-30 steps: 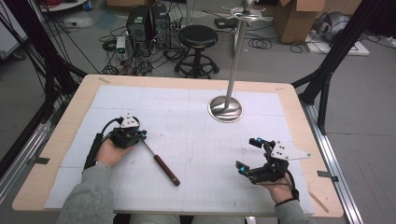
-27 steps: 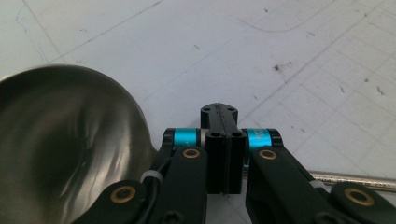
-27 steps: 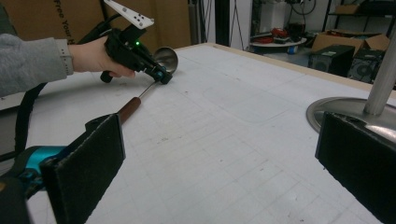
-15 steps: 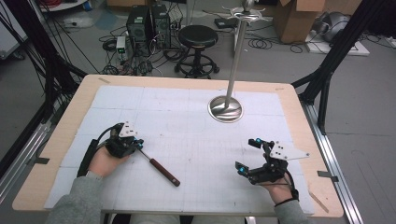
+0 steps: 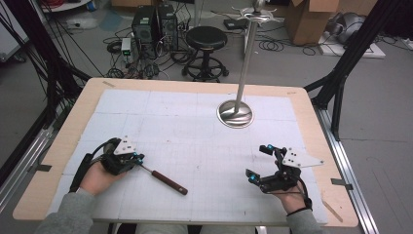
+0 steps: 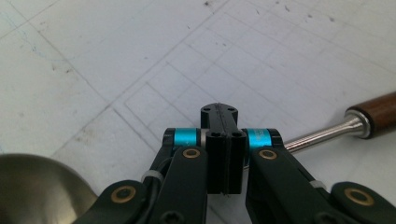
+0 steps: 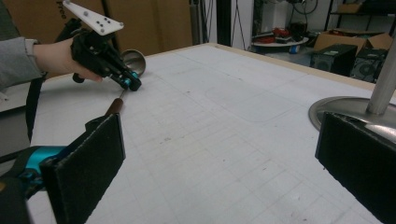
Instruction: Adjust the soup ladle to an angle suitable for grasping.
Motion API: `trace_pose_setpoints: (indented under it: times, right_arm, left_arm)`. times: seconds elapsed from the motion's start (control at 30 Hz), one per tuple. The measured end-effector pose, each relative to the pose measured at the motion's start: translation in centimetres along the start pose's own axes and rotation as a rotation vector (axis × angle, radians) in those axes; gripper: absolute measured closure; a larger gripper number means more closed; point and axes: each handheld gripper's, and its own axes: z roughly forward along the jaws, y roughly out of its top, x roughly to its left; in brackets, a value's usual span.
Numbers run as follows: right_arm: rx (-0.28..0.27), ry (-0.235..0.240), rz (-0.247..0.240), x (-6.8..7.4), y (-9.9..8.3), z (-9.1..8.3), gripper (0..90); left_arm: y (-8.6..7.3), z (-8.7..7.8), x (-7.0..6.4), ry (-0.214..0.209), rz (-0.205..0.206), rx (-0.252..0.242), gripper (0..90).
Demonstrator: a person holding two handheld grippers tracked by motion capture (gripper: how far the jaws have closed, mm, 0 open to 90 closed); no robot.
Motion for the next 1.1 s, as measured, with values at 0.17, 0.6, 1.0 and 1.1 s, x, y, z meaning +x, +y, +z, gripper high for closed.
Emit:
trace_pose_setpoints:
  times: [0.17, 0.6, 1.0, 1.1]
  right_arm:
    - [0.006, 0.006, -0.006, 0.0, 0.0, 0.2, 0.2]
    - [0.011, 0.013, -0.008, 0.2, 0.0, 0.1, 0.2]
    - [0.018, 0.017, -0.011, 0.3, 0.0, 0.2, 0.2]
    - [0.016, 0.017, -0.013, 0.3, 0.0, 0.2, 0.2]
  left_arm:
    - [-0.8, -1.0, -0.5, 0.000, 0.015, 0.004, 89.8]
    - [-1.5, -2.3, -2.2, 0.001, 0.011, 0.020, 89.8]
    - [-2.7, -3.6, -3.4, 0.013, -0.025, 0.022, 89.8]
    - [-2.9, -3.9, -3.6, 0.014, -0.024, 0.023, 89.8]
